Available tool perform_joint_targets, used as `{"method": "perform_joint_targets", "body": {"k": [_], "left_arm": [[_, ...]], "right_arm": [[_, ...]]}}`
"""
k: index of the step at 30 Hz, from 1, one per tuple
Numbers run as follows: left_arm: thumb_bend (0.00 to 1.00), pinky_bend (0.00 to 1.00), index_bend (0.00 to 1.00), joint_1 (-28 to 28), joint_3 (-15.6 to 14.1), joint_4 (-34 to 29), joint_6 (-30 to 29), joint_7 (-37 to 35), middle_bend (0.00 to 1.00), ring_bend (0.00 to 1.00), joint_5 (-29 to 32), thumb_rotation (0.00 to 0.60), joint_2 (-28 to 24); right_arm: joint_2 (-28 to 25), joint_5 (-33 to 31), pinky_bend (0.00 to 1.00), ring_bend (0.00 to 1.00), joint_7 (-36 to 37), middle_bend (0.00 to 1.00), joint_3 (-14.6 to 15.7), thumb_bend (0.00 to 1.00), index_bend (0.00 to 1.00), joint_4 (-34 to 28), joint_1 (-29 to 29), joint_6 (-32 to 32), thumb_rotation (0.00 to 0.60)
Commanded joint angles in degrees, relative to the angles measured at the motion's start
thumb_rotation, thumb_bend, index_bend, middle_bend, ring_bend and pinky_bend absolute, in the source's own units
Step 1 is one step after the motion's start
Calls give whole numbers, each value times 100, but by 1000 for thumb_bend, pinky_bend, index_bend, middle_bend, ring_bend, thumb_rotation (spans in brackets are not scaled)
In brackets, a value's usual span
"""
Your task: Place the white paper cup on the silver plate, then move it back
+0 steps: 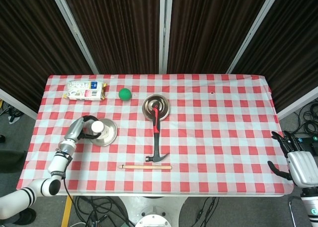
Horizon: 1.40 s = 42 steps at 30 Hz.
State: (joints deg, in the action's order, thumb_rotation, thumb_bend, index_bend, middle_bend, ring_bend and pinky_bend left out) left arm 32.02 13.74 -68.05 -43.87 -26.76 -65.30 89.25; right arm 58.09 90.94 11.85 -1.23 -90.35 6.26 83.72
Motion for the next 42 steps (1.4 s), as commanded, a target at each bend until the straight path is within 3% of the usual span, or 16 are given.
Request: {"method": "perform_joint_targets", "body": {"k": [1,5,12,20,27,33,38,42], "left_arm": [[289,145,502,-86,-136,-462,59,-304,288,139,-320,600,-298],[288,145,502,-98,-121,-543,22,-507,286,139,-439,600,-409],[289,144,502,-260,210,-330,-628,-499,286,139,-165,600,-389],[290,143,497,-86,453,843,-308,211,286,139,838,600,88],[276,143,421,26,522,1611,-210,493,264,134,1108,600,544],[218,129,184,-194,447,1202,-735,455,133,63,674,600,323],[212,118,162,-628,279,456,-1568,719,126,62,254,600,-242],[212,93,176,-1186,-20,-221,-2495,1314,131,62,-101,600,-824]], "right_arm": [[0,-4,129,0,-2,203,-8,214,50,-2,3,4,600],[-6,-5,129,0,-21,203,-25,214,50,-18,7,21,600],[-16,12,129,0,-14,203,-26,214,50,-28,-8,62,600],[13,9,129,0,46,203,-12,214,49,27,-22,65,600],[0,32,129,0,27,203,-9,214,50,8,-19,71,600],[-29,14,129,0,12,203,-20,214,50,-10,-35,96,600],[-39,-49,129,0,63,203,-40,214,49,21,-55,108,600],[-13,-112,129,0,114,203,-55,214,49,98,-111,170,600]]}}
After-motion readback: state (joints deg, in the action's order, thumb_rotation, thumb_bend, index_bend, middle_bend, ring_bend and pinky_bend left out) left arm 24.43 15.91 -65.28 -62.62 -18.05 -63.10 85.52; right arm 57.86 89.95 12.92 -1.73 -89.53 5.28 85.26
